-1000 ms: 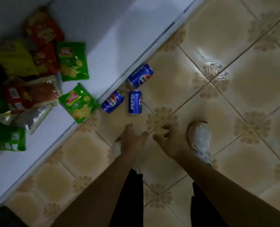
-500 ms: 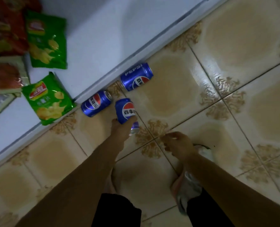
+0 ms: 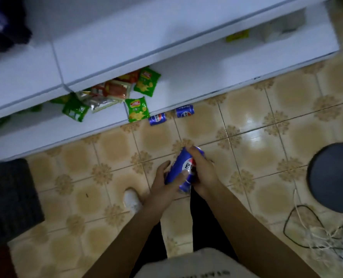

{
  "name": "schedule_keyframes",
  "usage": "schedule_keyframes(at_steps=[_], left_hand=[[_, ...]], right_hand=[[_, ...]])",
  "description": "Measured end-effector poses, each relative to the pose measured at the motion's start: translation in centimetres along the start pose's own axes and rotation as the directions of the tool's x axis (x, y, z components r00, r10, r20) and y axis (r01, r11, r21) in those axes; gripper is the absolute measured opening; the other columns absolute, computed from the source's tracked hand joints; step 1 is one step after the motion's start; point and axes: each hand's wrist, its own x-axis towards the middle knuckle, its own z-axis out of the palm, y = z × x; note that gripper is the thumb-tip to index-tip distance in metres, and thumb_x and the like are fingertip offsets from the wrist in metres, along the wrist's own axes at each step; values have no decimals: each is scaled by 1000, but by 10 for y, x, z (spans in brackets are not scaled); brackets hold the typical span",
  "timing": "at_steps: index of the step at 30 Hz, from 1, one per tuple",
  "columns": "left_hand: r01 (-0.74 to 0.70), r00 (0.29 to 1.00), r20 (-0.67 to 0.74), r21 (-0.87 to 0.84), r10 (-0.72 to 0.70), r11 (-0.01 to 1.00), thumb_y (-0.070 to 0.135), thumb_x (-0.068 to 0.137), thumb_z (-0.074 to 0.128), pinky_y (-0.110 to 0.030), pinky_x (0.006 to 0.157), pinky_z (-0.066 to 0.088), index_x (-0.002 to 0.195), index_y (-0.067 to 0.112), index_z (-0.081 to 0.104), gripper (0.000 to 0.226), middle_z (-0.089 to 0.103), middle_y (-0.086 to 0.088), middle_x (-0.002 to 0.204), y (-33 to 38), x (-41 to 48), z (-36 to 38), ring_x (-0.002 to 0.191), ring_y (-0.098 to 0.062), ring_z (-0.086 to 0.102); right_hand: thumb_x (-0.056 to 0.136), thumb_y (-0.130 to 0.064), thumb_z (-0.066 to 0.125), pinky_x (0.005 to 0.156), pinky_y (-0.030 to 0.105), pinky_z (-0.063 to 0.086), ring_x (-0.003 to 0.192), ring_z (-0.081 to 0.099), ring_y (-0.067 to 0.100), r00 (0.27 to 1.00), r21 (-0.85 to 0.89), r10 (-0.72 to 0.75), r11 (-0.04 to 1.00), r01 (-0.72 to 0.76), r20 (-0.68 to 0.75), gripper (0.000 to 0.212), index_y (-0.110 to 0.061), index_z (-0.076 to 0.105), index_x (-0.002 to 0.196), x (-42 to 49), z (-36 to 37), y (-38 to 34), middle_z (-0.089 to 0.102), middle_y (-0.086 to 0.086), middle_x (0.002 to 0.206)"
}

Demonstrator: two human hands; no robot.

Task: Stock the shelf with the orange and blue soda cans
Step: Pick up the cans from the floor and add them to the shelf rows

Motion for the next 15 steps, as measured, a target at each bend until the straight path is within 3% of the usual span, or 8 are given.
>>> schedule_keyframes(at_steps=[2, 4, 7, 10, 13, 15], left_hand=[[98, 993, -16, -445, -117, 890, 37, 96, 49, -32, 85, 48, 118, 23, 52, 26, 61, 1, 111, 6, -41, -15, 97, -14, 61], [125, 990, 42, -675, -131, 727, 39, 97, 45, -31, 82, 47, 113, 21, 55, 26, 64, -2, 108, 5, -72, -39, 92, -16, 62], [19, 999, 34, -707, 7, 707, 25, 94, 54, -33, 85, 50, 124, 21, 51, 31, 64, -4, 116, -15, -108, -90, 95, -17, 64], [-89, 992, -11, -760, 125, 644, 18, 82, 61, -34, 84, 53, 128, 18, 50, 48, 62, -8, 125, -39, -142, -159, 102, -22, 63], [-157, 967, -7, -803, 253, 574, 23, 76, 65, -38, 90, 52, 130, 18, 51, 57, 64, -8, 122, -65, -180, -242, 105, -24, 63], [-220, 934, -21, -821, 357, 527, 29, 67, 80, -39, 93, 51, 128, 18, 53, 68, 65, -8, 122, -81, -206, -294, 105, -23, 64]], right_hand=[[76, -36, 77, 66, 35, 56, 74, 68, 24, 1000, 43, -23, 999, 23, 8, 60, -1, 60, 122, -31, 16, 8, 68, 13, 91], [76, -40, 76, 72, 38, 56, 76, 66, 22, 998, 58, -27, 998, 24, 50, 60, -4, 60, 121, -60, 38, 23, 67, 10, 90], [87, -52, 56, 70, 34, 53, 73, 64, 19, 978, 49, -80, 996, 71, 193, 47, -9, 62, 105, -101, 81, 54, 66, 7, 83], [89, -67, 35, 77, 36, 53, 81, 65, 23, 934, 22, -137, 990, 138, 331, 65, -11, 65, 101, -145, 136, 96, 67, 9, 88], [89, -68, 33, 91, 41, 50, 94, 64, 25, 900, -10, -186, 978, 207, 395, 70, -10, 65, 109, -193, 198, 147, 68, 13, 103], [89, -67, 36, 90, 39, 49, 89, 63, 24, 868, -10, -218, 968, 249, 446, 66, -9, 66, 101, -226, 240, 183, 67, 12, 97]])
